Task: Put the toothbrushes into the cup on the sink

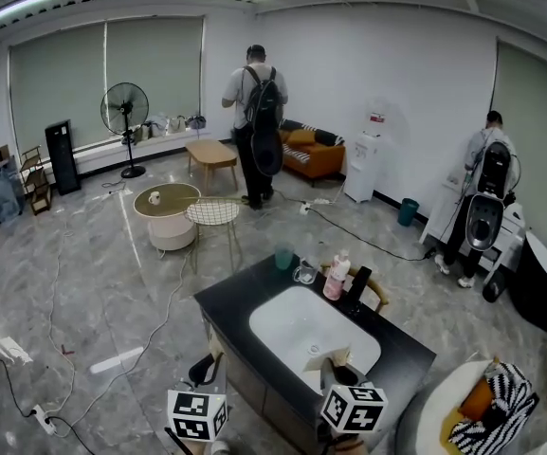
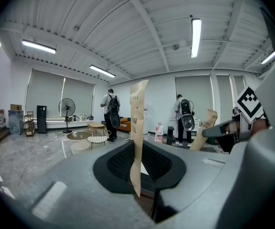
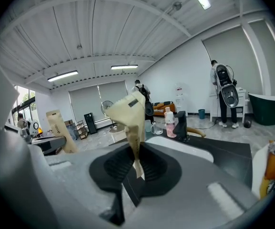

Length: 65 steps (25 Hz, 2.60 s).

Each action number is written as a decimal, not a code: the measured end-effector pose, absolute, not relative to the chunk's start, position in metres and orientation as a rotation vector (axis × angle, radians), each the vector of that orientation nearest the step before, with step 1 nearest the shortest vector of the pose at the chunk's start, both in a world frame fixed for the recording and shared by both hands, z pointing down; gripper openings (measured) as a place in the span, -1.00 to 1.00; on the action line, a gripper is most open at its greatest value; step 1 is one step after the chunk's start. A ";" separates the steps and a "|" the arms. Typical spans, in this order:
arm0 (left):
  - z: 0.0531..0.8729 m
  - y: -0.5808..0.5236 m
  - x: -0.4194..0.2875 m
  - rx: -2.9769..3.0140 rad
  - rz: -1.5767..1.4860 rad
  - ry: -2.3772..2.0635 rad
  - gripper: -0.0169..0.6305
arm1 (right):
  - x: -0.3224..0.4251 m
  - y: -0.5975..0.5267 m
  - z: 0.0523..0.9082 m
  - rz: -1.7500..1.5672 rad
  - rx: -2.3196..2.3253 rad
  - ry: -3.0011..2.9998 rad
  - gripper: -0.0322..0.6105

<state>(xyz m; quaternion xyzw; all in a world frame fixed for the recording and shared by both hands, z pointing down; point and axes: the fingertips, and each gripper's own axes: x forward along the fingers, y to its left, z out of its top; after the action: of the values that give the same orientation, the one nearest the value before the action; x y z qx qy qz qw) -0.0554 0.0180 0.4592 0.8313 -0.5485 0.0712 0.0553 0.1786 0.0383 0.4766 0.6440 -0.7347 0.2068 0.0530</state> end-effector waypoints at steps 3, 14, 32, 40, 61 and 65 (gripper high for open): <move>0.464 0.003 -0.055 2.517 0.203 -1.639 -0.79 | 0.182 0.030 0.479 0.630 1.973 -2.212 -0.79; 0.463 -0.090 -0.046 2.597 0.186 -1.537 -0.79 | 0.187 -0.037 0.479 0.618 2.087 -2.136 -0.79; 0.458 -0.263 -0.058 2.671 0.161 -1.367 -0.79 | 0.167 -0.172 0.469 0.612 2.230 -2.000 -0.79; 0.459 -0.323 -0.067 2.712 0.162 -1.288 -0.79 | 0.158 -0.214 0.471 0.618 2.310 -1.918 -0.79; 0.487 -0.380 -0.054 2.680 0.220 -1.220 -0.80 | 0.177 -0.256 0.493 0.665 2.318 -1.837 -0.79; 0.492 -0.385 -0.052 2.650 0.208 -1.221 -0.80 | 0.179 -0.260 0.499 0.695 2.315 -1.842 -0.79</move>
<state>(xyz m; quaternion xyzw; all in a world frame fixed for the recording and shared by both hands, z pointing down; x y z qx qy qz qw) -0.0523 -0.3852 0.4919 0.9006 -0.4149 0.0706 0.1083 0.1793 -0.2596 0.4989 0.7608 -0.6053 0.2282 0.0511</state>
